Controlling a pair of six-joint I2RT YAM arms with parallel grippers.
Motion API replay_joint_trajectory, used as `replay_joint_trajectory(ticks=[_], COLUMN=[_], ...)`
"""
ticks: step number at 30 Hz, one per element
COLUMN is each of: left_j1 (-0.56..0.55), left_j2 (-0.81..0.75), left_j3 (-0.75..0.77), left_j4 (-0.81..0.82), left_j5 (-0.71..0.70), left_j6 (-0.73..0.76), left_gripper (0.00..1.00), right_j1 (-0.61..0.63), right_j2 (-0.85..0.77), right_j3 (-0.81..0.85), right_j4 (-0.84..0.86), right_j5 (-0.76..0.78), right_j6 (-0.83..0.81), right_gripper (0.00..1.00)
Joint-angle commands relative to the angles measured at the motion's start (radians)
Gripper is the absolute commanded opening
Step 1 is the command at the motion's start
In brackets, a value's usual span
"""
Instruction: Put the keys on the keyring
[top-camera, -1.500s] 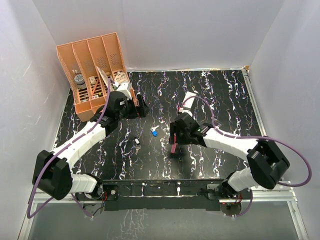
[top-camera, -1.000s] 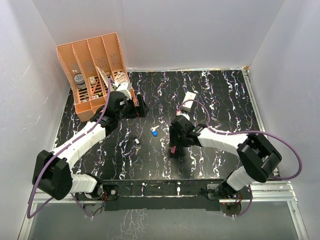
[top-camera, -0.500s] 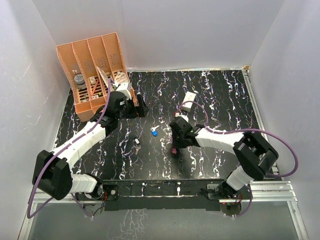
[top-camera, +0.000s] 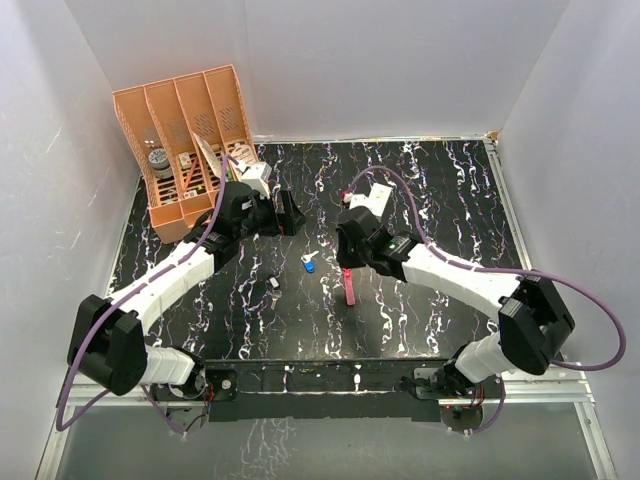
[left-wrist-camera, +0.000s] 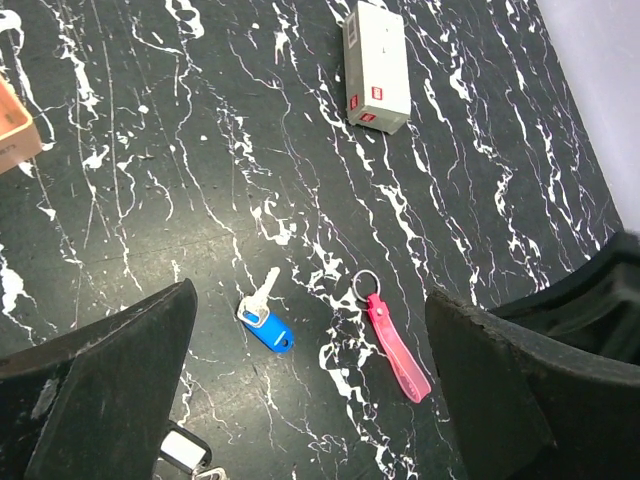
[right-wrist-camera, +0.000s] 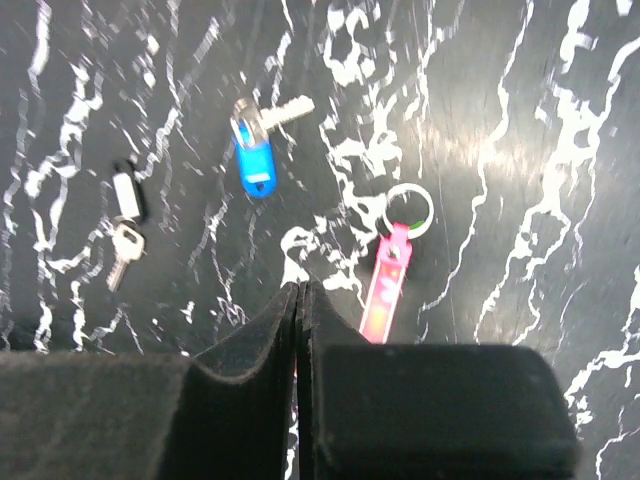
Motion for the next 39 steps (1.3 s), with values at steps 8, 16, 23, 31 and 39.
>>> replay_joint_trajectory(ticks=[8,16,23,31,39], left_j1=[-0.012,-0.012,-0.012,-0.012,-0.012], left_j2=[-0.024,-0.021,-0.018,-0.013,-0.012], left_j3=[-0.013,-0.01,-0.009,-0.011,-0.013], left_j4=[0.004,-0.004,-0.008,-0.011,-0.011], left_j5=[0.012,0.002,-0.001,-0.005,-0.008], left_j6=[0.031,0.031,0.031,0.032,0.034], left_gripper=[0.97,0.97,0.97,0.98,0.98], right_j1=[0.004,0.016,0.035,0.051,0.061], right_j2=[0.074,0.064,0.084,0.115,0.145], right_j3=[0.065,-0.027,-0.062,-0.075,-0.073], right_j4=[-0.109,-0.113,-0.102,-0.078,-0.067], right_j5=[0.026,0.016,0.009,0.003,0.011], right_j6=[-0.027,0.019,0.039,0.049,0.053], right_gripper=[0.49,0.49,0.49,0.49,0.42])
